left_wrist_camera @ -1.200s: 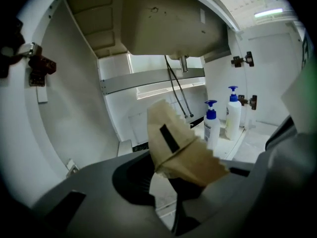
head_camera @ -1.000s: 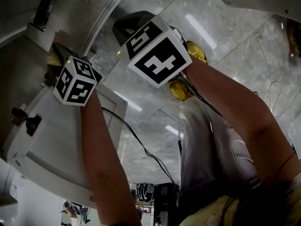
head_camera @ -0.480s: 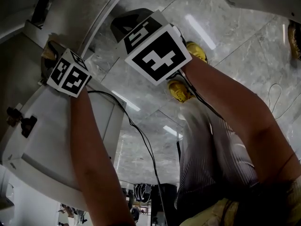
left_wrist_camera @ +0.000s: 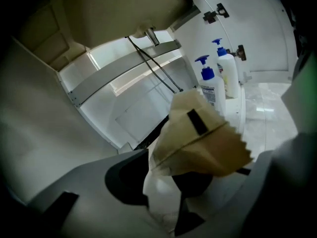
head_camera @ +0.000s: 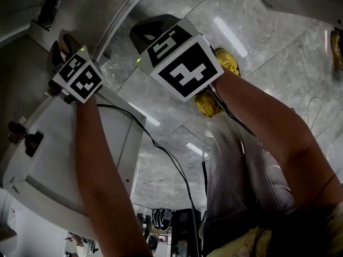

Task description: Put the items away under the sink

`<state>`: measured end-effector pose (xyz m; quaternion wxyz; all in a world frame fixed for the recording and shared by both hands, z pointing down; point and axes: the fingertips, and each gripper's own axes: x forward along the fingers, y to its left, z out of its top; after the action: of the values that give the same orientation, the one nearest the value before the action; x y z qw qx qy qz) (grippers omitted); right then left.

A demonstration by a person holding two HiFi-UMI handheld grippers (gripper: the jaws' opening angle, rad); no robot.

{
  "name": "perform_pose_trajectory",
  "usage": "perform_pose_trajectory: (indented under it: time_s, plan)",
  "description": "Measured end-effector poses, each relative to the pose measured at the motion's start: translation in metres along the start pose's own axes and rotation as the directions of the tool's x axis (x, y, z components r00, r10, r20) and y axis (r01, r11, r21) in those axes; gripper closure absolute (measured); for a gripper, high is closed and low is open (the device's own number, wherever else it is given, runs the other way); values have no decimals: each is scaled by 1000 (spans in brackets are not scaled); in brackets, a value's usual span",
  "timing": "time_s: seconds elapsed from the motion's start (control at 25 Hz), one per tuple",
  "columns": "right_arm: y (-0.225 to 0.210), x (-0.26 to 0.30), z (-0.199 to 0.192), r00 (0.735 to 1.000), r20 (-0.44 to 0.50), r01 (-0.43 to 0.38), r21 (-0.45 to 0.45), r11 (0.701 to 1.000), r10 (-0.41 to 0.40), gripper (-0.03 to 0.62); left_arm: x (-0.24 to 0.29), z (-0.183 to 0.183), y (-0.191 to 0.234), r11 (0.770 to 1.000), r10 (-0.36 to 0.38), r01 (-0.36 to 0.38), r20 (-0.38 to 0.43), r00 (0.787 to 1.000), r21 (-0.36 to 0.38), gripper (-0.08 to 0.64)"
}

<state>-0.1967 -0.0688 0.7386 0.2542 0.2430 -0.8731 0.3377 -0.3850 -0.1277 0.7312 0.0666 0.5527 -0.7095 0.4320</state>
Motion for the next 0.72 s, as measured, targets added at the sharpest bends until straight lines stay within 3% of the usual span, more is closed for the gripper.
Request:
perform_pose_trajectory:
  time_s: [0.16,0.4,0.72]
  plan:
    - [-5,-2,-4,1000,-8,8,11,1000,-8,566,5,-4,-12,997,-77,77,-34,996,-8,383]
    - [-8,-3,-6,1000,-10,19,14,1000,-19,566,11,-19,-26,975,-200,186,-116,973,-123,341]
    - [-10,-6,-4,1000,-7,21,21,1000,-21,566,10,-30,-30,960,-227,193,-166,960,-202,278]
